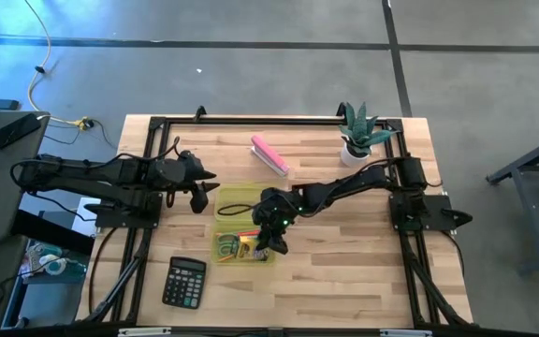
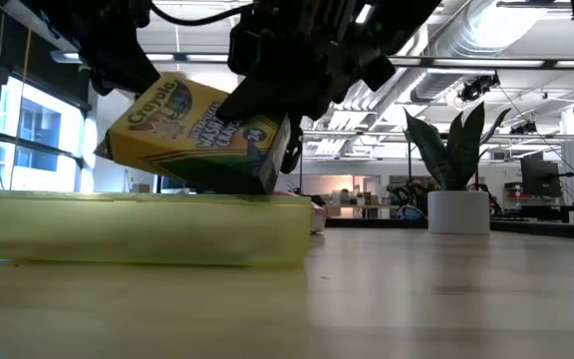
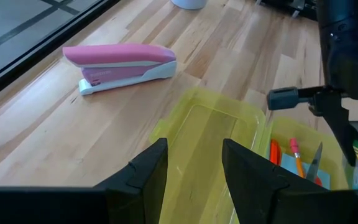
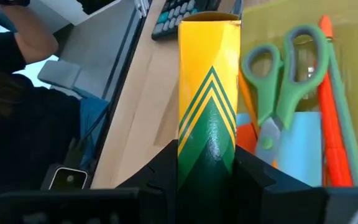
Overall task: Pack school essentials
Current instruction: Put the crayon box into the yellow supply box
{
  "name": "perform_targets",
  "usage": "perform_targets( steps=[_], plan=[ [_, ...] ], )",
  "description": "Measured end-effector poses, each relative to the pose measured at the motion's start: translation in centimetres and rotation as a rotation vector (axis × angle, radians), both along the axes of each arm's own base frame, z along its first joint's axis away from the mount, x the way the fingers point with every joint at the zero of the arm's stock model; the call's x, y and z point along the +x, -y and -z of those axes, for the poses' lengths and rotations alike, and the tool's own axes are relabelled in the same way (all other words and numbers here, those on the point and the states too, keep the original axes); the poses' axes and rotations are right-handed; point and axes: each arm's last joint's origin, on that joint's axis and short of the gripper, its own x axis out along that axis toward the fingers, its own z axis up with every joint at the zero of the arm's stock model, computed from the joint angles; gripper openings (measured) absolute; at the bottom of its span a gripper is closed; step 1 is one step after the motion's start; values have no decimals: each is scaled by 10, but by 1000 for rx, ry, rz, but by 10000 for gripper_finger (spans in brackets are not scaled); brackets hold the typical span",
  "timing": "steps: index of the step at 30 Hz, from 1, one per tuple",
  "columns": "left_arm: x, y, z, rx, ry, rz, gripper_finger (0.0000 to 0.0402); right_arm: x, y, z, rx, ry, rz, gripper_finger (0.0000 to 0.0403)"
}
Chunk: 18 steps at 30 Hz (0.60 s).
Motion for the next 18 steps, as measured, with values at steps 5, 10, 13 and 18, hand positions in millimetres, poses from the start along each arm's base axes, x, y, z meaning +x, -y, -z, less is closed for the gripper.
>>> perform_targets(
  steps=[5,10,13,18],
  plan=[
    [0,0,0,0,0,0,143,1,-1,8,15,-19,-25,91],
    [0,0,0,12,-5,9,143,2,-2,13,18,-33,-26,91],
    [0,0,0,13,-6,10,143,1,-1,14,18,-38,-25,91],
    [0,0,0,14,-6,10,143,1,-1,14,7,-32,-36,91]
  ],
)
